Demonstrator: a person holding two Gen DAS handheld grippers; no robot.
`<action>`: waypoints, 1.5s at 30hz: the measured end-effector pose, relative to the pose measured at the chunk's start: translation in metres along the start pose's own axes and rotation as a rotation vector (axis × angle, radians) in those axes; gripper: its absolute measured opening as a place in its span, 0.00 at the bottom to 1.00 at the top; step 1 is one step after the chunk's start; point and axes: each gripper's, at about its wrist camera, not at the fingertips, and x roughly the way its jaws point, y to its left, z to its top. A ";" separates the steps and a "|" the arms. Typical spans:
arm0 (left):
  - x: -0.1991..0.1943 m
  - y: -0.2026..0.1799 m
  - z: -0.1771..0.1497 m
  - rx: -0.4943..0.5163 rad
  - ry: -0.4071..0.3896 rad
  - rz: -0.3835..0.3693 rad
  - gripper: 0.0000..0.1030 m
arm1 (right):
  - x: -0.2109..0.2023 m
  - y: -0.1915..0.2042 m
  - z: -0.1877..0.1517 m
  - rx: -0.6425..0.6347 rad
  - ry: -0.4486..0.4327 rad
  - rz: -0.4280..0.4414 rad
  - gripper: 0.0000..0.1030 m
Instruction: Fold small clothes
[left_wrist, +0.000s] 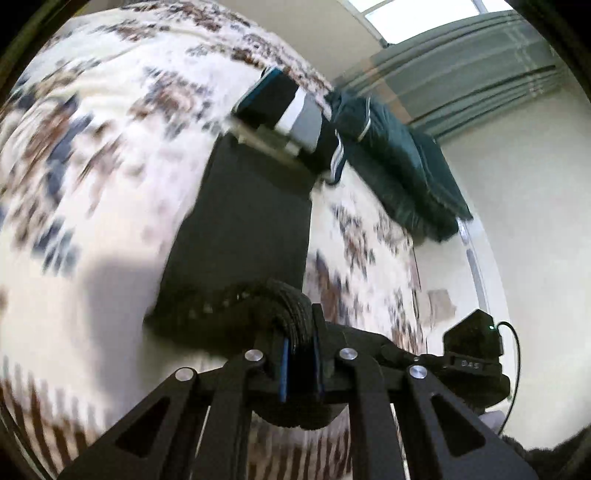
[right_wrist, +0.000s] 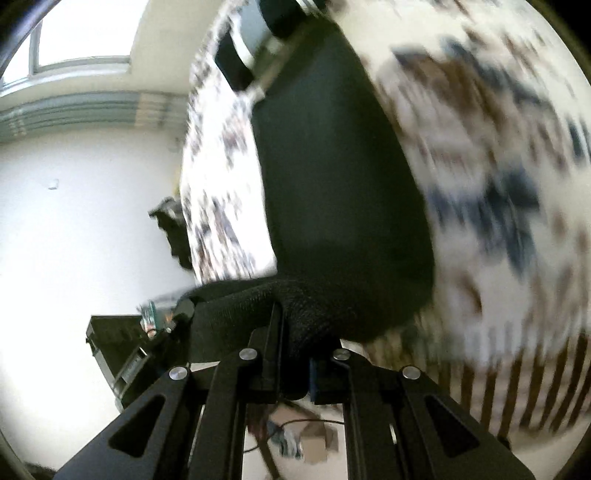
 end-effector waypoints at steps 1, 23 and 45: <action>0.013 0.000 0.019 0.001 -0.009 -0.008 0.08 | 0.001 0.008 0.021 -0.008 -0.018 0.003 0.09; 0.183 0.074 0.221 -0.115 0.029 0.049 0.73 | 0.118 0.014 0.342 0.011 -0.092 -0.217 0.70; 0.147 0.097 -0.019 -0.567 -0.131 0.023 0.74 | 0.130 -0.085 0.354 -0.076 0.236 -0.125 0.70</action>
